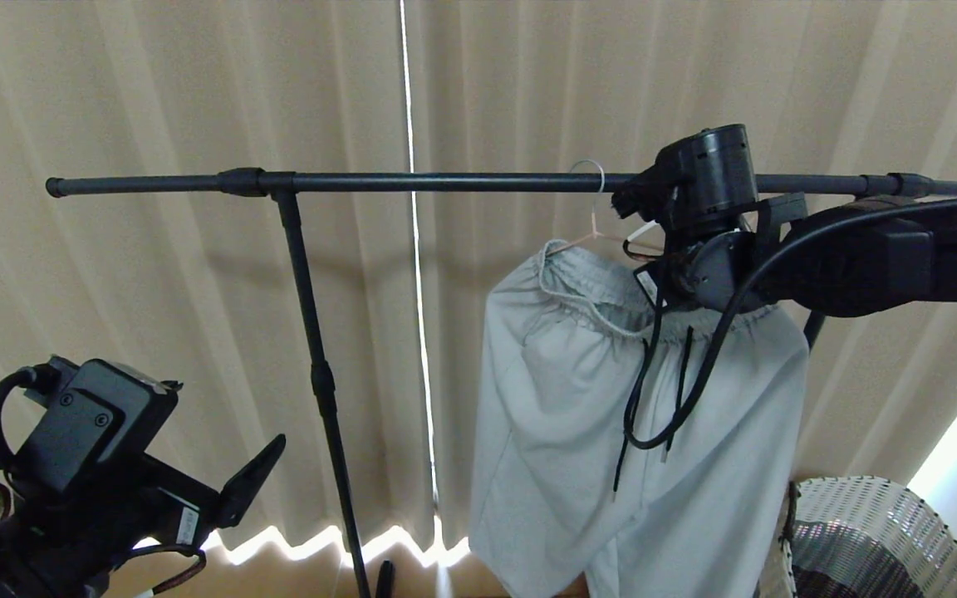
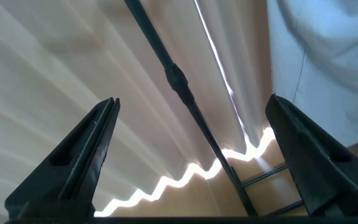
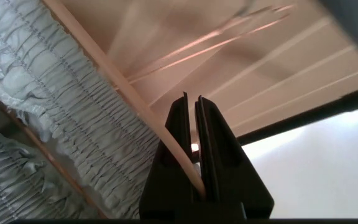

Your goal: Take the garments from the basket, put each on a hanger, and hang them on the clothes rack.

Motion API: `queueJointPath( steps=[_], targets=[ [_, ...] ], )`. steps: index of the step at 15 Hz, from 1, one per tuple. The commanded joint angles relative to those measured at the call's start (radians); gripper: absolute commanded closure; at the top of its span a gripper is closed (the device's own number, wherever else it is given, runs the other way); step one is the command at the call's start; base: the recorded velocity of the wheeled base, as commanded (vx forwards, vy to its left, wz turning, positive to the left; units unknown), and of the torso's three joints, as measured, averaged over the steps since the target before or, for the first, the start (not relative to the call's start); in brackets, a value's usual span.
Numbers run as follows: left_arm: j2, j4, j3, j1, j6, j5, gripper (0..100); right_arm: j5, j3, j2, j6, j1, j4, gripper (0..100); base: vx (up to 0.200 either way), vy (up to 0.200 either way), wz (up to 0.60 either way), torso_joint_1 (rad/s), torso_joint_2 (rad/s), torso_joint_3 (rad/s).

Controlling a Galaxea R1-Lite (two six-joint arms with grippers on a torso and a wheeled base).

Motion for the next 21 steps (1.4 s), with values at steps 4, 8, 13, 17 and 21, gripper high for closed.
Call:
queueJointPath(
  steps=[4,8,13,17,21],
  targets=[
    [0.01,0.0,0.0,-0.002,0.0,0.001,0,0.0,-0.004,0.019,-0.001,0.01,-0.006,100,0.0,0.0,0.0,0.0,0.0,0.0],
    [0.008,-0.002,0.007,-0.002,0.0,0.001,0,0.0,-0.033,0.04,-0.007,0.074,-0.001,100,0.0,0.0,0.0,0.0,0.0,0.0],
    [0.007,-0.002,0.007,-0.002,0.0,0.001,0,0.002,-0.039,0.052,-0.019,0.084,-0.006,0,0.0,0.0,0.0,0.0,0.0,0.0],
    [0.007,-0.002,0.007,-0.002,0.0,0.001,0,0.014,-0.028,0.035,0.03,0.084,-0.046,0,0.0,0.0,0.0,0.0,0.0,0.0],
    [0.004,-0.002,0.007,-0.002,0.0,0.001,0,0.155,0.003,0.023,0.051,0.085,-0.136,0,0.0,0.0,0.0,0.0,0.0,0.0]
  ],
)
